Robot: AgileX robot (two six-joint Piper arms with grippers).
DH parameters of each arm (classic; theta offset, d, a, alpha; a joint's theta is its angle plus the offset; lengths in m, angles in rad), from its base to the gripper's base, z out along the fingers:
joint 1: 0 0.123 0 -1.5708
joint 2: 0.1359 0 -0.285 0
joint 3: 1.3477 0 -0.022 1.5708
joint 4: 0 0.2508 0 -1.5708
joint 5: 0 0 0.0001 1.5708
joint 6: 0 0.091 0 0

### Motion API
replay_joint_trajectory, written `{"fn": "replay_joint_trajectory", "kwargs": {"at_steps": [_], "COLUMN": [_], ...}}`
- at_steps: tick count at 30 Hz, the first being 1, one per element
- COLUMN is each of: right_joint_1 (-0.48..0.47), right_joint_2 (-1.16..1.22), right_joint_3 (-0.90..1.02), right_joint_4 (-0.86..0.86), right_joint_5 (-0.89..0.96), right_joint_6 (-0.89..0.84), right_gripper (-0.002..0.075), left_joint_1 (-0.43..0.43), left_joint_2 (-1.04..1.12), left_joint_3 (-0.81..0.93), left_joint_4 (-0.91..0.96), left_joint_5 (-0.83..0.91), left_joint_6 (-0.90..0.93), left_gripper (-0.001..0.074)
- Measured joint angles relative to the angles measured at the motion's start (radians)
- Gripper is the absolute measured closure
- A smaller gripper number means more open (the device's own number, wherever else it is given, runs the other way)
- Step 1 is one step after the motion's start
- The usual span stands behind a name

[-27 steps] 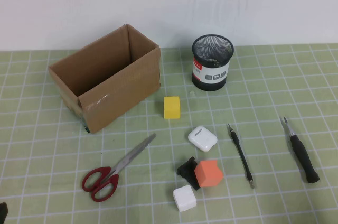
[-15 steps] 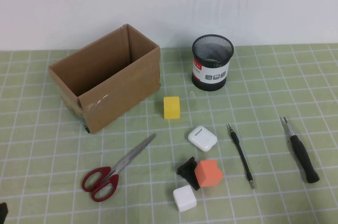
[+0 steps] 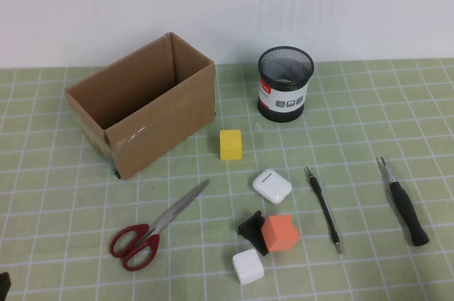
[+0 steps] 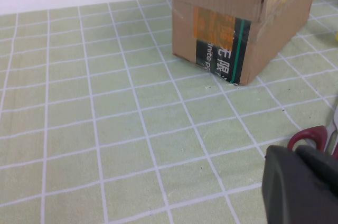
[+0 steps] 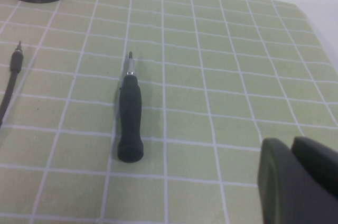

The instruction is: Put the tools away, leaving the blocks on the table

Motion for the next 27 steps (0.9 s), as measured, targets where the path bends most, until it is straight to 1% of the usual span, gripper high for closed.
{"fn": "replay_joint_trajectory", "kwargs": {"at_steps": [3, 6, 14, 23, 25, 27], "right_joint_1": [0.0, 0.0, 0.0, 0.0, 0.0, 0.0], "right_joint_2": [0.0, 0.0, 0.0, 0.0, 0.0, 0.0], "right_joint_3": [0.002, 0.004, 0.004, 0.004, 0.006, 0.006], "right_joint_4": [0.0, -0.001, -0.002, 0.001, 0.0, 0.0], "right_joint_5": [-0.028, -0.093, -0.411, -0.474, -0.505, -0.575], "right_joint_6": [0.0, 0.0, 0.0, 0.0, 0.0, 0.0], "right_gripper": [0.0734, 0.0734, 0.0734, 0.0734, 0.0734, 0.0733], "left_joint_1": [0.0, 0.0, 0.0, 0.0, 0.0, 0.0], "left_joint_2": [0.0, 0.0, 0.0, 0.0, 0.0, 0.0], "left_joint_3": [0.0, 0.0, 0.0, 0.0, 0.0, 0.0], "left_joint_4": [0.0, 0.0, 0.0, 0.0, 0.0, 0.0], "left_joint_5": [0.0, 0.0, 0.0, 0.0, 0.0, 0.0], "left_joint_6": [0.0, 0.0, 0.0, 0.0, 0.0, 0.0], "left_gripper": [0.0739, 0.0739, 0.0739, 0.0739, 0.0739, 0.0739]}}
